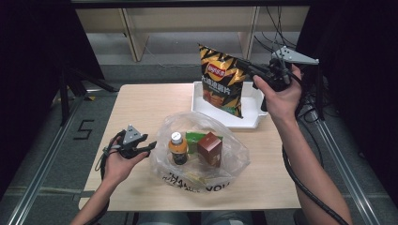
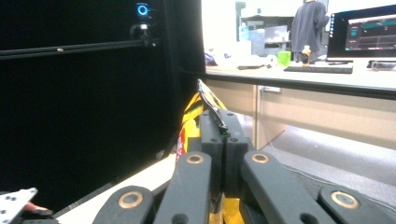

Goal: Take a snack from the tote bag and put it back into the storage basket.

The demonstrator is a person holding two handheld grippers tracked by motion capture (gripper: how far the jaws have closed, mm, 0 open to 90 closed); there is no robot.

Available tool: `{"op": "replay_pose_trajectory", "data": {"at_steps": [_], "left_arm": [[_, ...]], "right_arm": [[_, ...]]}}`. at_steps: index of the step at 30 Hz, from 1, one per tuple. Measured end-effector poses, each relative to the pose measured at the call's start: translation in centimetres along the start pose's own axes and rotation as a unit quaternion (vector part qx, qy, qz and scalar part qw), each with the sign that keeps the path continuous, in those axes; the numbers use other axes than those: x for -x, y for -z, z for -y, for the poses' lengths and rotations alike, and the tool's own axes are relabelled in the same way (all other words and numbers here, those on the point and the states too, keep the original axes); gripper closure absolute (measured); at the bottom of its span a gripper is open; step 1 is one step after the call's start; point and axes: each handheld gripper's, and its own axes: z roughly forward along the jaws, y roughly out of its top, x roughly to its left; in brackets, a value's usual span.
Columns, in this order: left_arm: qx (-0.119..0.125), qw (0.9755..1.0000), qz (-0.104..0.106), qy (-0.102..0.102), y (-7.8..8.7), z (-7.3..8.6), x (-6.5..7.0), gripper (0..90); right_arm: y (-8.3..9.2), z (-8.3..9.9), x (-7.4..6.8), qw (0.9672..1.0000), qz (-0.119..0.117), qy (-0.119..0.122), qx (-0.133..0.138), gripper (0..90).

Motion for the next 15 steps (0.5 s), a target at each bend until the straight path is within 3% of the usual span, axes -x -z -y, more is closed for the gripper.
{"op": "replay_pose_trajectory", "data": {"at_steps": [1, 3, 4, 6, 15], "left_arm": [[0.008, 0.9999, -0.003, 0.011, 0.1, 0.2, 0.1, 50.3], [0.008, 0.9998, -0.004, 0.019, 0.4, 0.5, 0.2, 48.6], [0.006, 0.9999, 0.0, 0.012, 0.5, 0.6, 0.1, 47.7], [0.014, 0.9996, -0.006, 0.025, 0.6, 0.9, 0.3, 46.8], [0.019, 0.9994, -0.006, 0.027, 0.6, 1.1, 0.5, 45.1]], "right_arm": [[-0.1, 0.1, 0.2, 1.0, 0.001, 0.004, 0.005, 90.0], [-0.2, 0.3, 0.4, 1.0, 0.005, -0.002, -0.002, 90.0], [-0.3, 0.3, 0.7, 1.0, 0.006, 0.002, -0.001, 90.0], [-0.4, 0.4, 0.9, 1.0, 0.008, -0.002, -0.003, 90.0], [-0.8, 0.8, 1.7, 0.9996, 0.023, -0.011, -0.009, 90.0]]}}
